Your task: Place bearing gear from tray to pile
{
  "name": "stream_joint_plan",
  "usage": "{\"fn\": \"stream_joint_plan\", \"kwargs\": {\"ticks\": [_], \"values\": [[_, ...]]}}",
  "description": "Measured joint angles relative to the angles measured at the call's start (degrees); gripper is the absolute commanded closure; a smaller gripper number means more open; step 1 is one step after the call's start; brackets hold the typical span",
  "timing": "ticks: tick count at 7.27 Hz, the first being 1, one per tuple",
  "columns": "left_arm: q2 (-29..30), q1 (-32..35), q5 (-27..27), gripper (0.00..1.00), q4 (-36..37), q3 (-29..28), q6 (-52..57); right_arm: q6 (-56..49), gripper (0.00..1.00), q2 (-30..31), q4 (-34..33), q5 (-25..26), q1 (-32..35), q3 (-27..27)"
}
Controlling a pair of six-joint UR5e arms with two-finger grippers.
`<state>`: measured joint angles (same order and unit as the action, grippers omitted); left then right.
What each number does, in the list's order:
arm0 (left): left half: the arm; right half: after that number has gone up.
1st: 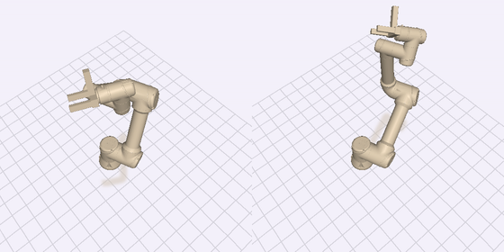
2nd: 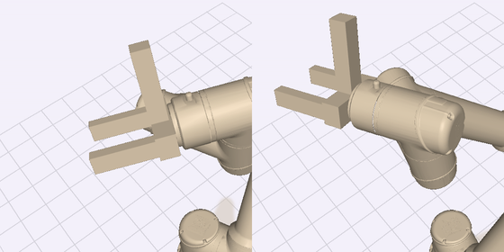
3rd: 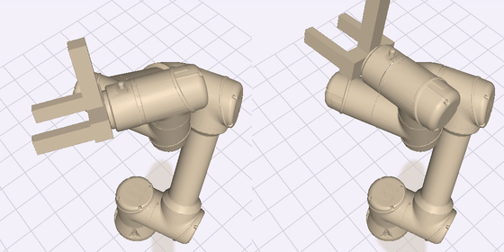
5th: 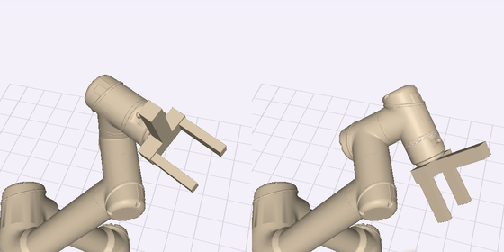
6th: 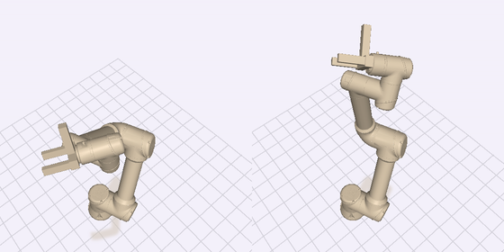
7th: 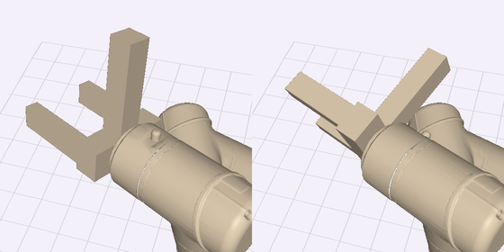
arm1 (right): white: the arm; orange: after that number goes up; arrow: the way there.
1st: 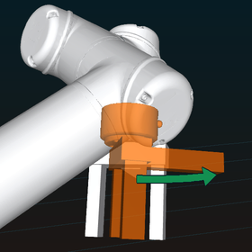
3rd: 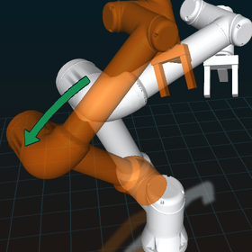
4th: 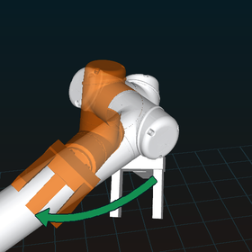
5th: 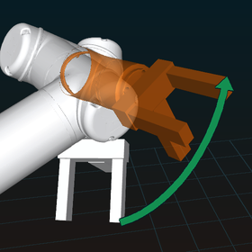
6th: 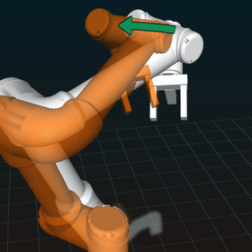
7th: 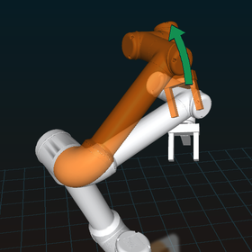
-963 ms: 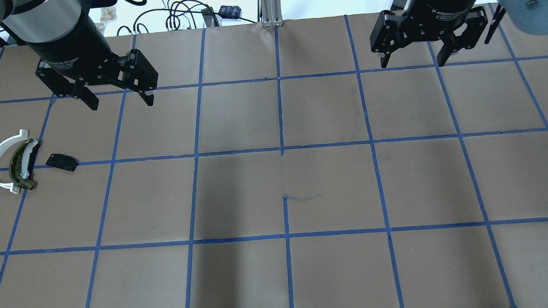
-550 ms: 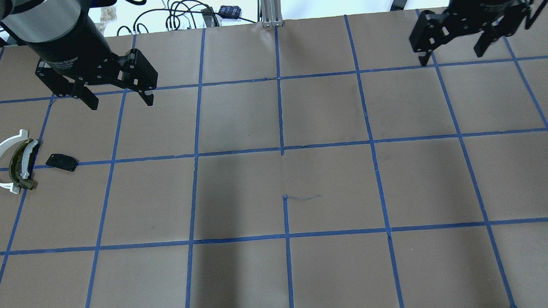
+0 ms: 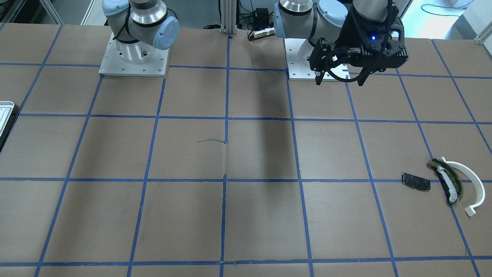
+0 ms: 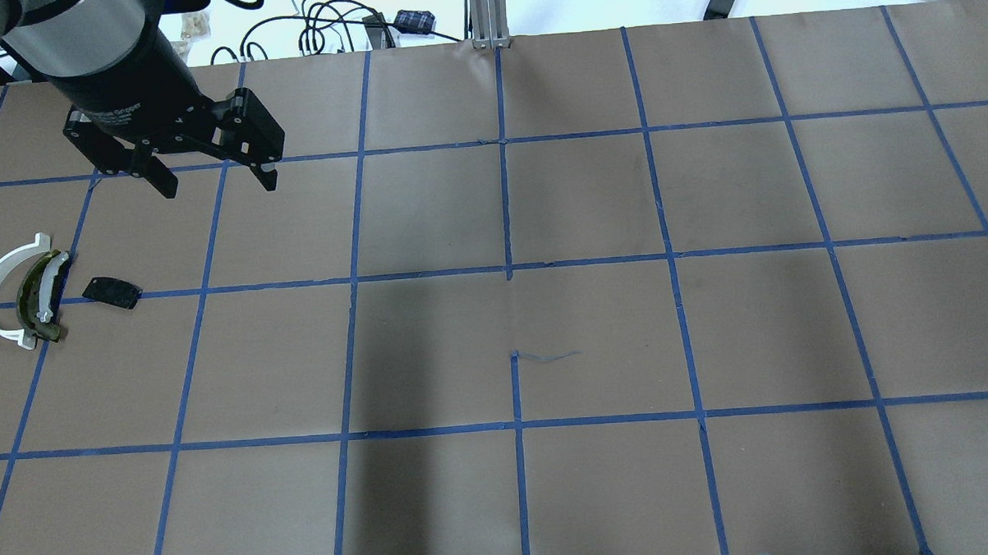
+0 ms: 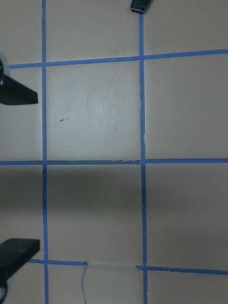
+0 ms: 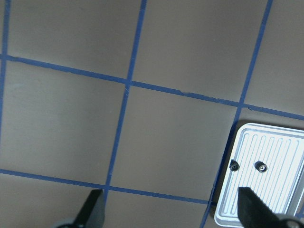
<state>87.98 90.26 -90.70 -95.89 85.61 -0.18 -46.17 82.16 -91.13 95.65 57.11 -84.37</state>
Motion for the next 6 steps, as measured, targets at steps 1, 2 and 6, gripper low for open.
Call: {"fn": "stream_joint_plan", "kwargs": {"ticks": [1, 2, 6], "values": [[0.0, 0.0, 0.0, 0.0, 0.0, 0.0, 0.0, -6.1, 0.01, -3.2, -2.9, -0.2, -5.0, 0.0], [0.0, 0.0, 0.0, 0.0, 0.0, 0.0, 0.0, -11.4, 0.01, -6.9, -6.4, -0.4, -9.2, -0.1], [0.0, 0.0, -0.1, 0.0, 0.0, 0.0, 0.0, -27.7, 0.03, -18.9, -22.1, -0.9, -18.8, -2.7]]}}
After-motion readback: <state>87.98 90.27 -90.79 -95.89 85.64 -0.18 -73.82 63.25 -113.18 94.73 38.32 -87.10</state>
